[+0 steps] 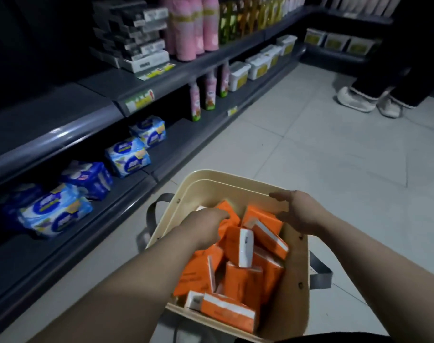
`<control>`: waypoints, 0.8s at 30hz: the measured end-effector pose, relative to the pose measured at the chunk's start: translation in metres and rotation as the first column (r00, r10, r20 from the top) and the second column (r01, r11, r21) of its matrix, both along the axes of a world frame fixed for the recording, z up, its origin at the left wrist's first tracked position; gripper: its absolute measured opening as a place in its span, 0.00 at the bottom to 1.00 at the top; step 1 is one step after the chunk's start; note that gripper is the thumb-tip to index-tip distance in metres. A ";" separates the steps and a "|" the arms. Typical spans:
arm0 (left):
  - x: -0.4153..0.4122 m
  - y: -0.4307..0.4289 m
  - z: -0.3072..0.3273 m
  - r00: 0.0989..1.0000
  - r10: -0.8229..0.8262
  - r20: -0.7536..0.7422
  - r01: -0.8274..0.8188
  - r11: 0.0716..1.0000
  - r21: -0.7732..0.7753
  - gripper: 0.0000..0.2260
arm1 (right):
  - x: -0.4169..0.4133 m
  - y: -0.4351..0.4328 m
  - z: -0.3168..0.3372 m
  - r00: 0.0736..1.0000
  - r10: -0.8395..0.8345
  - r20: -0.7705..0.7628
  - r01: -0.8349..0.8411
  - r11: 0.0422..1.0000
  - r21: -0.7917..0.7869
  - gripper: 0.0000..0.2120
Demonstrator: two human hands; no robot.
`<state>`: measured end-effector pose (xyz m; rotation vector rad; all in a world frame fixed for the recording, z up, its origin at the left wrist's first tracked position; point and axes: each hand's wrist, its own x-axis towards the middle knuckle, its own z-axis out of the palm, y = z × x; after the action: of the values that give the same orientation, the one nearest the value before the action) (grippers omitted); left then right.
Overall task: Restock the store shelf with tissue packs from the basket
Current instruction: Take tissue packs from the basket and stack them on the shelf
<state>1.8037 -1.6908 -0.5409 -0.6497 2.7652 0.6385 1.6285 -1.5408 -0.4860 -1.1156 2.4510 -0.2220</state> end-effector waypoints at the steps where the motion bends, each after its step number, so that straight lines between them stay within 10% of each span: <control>1: -0.009 0.003 -0.009 0.999 -0.034 0.010 0.034 0.999 0.004 0.26 | -0.006 0.002 -0.006 1.000 -0.008 0.006 0.008 1.000 0.006 0.25; 9: -0.046 0.023 -0.054 0.989 -0.105 0.101 0.098 0.993 0.072 0.35 | -0.030 0.009 -0.037 0.996 -0.062 0.071 0.061 0.998 0.008 0.25; 15: -0.033 0.016 -0.055 0.969 -0.146 0.200 0.159 0.986 -0.048 0.22 | -0.029 0.005 -0.042 0.996 -0.036 0.084 0.035 0.999 0.010 0.25; 24: 0.013 -0.023 0.001 0.947 0.274 -0.169 -0.238 0.949 0.208 0.19 | -0.003 -0.002 -0.051 0.993 0.084 0.082 -0.090 0.994 0.067 0.27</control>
<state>1.8172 -1.7136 -0.5404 -0.9624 2.7710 1.0542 1.6259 -1.5424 -0.5371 -1.1581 2.3170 -0.1488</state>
